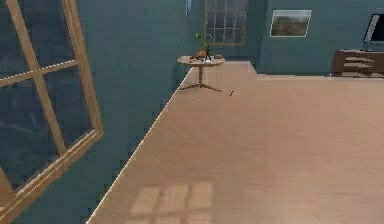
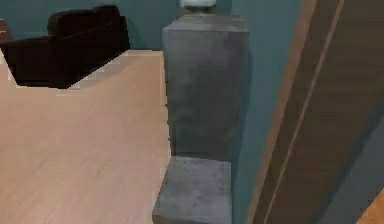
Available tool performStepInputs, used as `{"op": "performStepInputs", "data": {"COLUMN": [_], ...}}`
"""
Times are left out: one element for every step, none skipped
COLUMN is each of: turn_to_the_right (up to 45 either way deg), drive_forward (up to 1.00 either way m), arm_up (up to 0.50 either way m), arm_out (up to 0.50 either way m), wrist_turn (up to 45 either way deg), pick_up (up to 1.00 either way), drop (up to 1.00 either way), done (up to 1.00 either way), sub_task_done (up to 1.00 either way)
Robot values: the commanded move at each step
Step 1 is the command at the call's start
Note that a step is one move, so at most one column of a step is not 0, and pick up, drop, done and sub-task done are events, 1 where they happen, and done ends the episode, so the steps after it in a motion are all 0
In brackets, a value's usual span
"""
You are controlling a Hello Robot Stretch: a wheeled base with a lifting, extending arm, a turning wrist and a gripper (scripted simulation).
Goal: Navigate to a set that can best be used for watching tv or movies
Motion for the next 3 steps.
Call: {"op": "performStepInputs", "data": {"turn_to_the_right": [39.0, 0.0, 0.0], "drive_forward": [0.0, 1.0, 1.0], "arm_up": [0.0, 0.0, 0.0], "arm_out": [0.0, 0.0, 0.0], "wrist_turn": [0.0, 0.0, 0.0], "pick_up": [0.0, 0.0, 0.0], "drop": [0.0, 0.0, 0.0], "done": [0.0, 0.0, 0.0], "sub_task_done": [0.0, 0.0, 0.0]}}
